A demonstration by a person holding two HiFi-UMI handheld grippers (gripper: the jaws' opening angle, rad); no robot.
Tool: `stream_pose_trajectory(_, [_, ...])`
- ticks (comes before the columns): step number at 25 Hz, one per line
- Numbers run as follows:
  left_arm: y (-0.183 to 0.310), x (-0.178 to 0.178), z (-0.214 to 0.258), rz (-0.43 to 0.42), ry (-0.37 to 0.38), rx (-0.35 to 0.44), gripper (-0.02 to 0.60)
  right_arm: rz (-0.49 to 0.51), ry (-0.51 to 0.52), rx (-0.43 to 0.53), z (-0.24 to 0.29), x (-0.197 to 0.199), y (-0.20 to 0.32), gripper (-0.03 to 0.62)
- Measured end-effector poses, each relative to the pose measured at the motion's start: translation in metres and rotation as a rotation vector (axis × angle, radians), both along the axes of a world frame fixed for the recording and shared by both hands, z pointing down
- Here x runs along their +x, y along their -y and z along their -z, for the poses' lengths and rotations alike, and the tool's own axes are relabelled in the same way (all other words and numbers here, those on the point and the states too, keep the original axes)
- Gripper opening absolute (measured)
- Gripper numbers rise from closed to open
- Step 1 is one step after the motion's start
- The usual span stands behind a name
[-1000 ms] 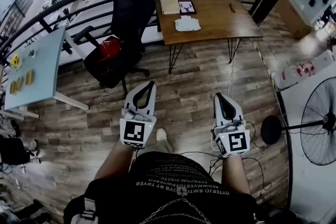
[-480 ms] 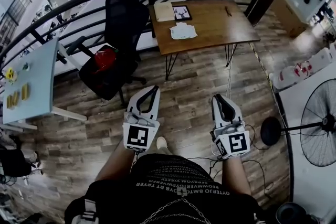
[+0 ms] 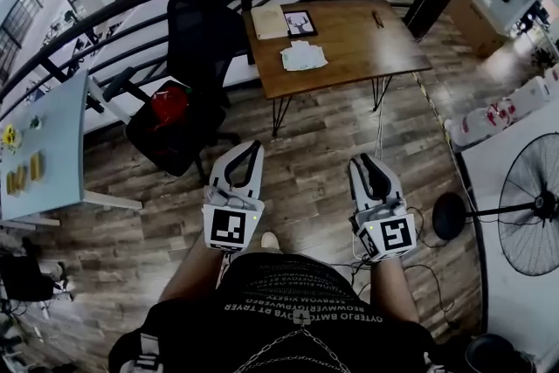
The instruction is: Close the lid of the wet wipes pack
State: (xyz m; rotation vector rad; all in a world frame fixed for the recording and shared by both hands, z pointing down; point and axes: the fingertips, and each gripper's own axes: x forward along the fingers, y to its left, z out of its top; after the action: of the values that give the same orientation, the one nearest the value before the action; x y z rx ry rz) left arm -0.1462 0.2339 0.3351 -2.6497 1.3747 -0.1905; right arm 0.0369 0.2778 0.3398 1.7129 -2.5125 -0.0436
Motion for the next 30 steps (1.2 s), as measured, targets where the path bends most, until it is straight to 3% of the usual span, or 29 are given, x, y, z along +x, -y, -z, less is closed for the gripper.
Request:
stream_pose_trajectory(11, [0.015, -0.009, 0.005, -0.021, -0.093, -0.027, 0.028, 0.02, 0.008, 0.0, 0.003, -0.025, 0.017, 0.095])
stream_pose_trajectory(20, [0.039, 0.002, -0.018, 0.003, -0.064, -0.088, 0.028, 0.011, 0.025, -0.043, -0.018, -0.004, 0.042, 0.097])
stream_pose_trajectory(30, [0.087, 0.037, -0.013, 0.021, -0.018, -0.06, 0.028, 0.05, 0.036, -0.031, -0.017, 0.027, 0.1, 0.101])
